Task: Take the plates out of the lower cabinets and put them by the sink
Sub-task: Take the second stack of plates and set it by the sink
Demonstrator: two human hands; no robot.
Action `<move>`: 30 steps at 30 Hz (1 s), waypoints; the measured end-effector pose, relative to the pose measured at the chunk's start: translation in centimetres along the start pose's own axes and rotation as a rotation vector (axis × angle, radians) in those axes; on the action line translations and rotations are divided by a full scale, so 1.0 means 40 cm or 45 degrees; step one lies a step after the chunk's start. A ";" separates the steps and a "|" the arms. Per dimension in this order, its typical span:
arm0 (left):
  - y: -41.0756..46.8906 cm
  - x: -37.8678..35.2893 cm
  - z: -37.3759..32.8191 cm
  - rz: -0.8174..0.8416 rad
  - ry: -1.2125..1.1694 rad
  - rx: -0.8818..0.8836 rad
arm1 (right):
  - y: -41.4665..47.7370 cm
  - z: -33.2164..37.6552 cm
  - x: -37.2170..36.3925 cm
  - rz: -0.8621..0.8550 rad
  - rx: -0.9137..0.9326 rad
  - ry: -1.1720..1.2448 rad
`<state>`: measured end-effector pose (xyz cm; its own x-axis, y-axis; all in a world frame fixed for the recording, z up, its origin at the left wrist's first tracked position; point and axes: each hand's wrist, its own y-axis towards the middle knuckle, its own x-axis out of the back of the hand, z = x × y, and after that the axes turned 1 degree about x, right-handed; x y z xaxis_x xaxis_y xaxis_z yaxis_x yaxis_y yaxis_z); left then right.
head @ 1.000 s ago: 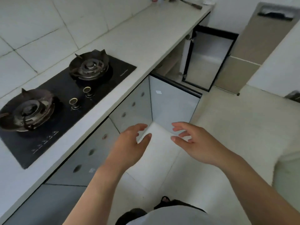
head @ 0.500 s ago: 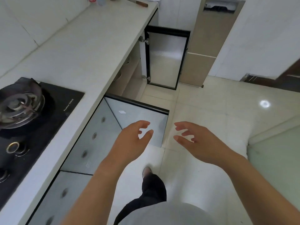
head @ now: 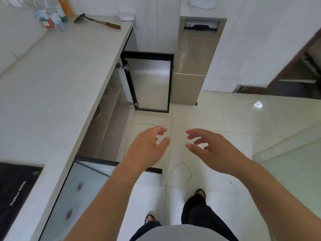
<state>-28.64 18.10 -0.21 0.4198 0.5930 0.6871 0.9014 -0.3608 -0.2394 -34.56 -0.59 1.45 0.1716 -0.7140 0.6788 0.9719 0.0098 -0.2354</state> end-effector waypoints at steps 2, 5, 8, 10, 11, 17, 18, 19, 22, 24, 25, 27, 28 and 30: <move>0.069 -0.022 -0.028 0.031 0.024 0.004 | 0.053 -0.047 0.044 0.007 -0.017 0.003; 0.173 -0.052 -0.066 0.036 0.073 0.034 | 0.144 -0.125 0.111 0.047 -0.020 0.012; 0.274 -0.088 -0.110 0.011 0.118 0.113 | 0.230 -0.205 0.196 0.112 -0.010 -0.023; 0.355 -0.125 -0.159 0.030 0.124 0.140 | 0.282 -0.268 0.271 0.113 -0.016 -0.037; 0.395 -0.144 -0.186 0.038 0.121 0.142 | 0.306 -0.298 0.305 0.112 -0.023 -0.040; 0.575 -0.201 -0.314 -0.008 0.067 0.168 | 0.457 -0.397 0.440 0.160 -0.025 -0.042; 0.589 -0.200 -0.317 -0.012 0.067 0.182 | 0.482 -0.401 0.451 0.176 -0.007 -0.036; 0.603 -0.193 -0.317 -0.015 0.073 0.206 | 0.508 -0.402 0.460 0.194 0.013 -0.034; 0.649 -0.159 -0.295 -0.055 0.071 0.298 | 0.594 -0.388 0.475 0.247 0.076 -0.041; 0.682 -0.134 -0.277 -0.098 0.053 0.349 | 0.652 -0.375 0.478 0.276 0.109 -0.049; 0.699 -0.124 -0.269 -0.114 0.038 0.371 | 0.679 -0.367 0.478 0.302 0.121 -0.057; 0.741 -0.109 -0.256 -0.134 -0.014 0.404 | 0.738 -0.352 0.479 0.362 0.145 -0.085; 0.765 -0.101 -0.250 -0.143 -0.039 0.415 | 0.771 -0.345 0.481 0.383 0.156 -0.104; 0.824 -0.079 -0.232 -0.161 -0.078 0.425 | 0.848 -0.326 0.482 0.405 0.164 -0.135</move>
<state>-1.23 -2.34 -3.92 0.2991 0.6637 0.6856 0.9272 -0.0325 -0.3731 -0.41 -23.16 -2.52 0.4780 -0.5845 0.6557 0.8783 0.3131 -0.3613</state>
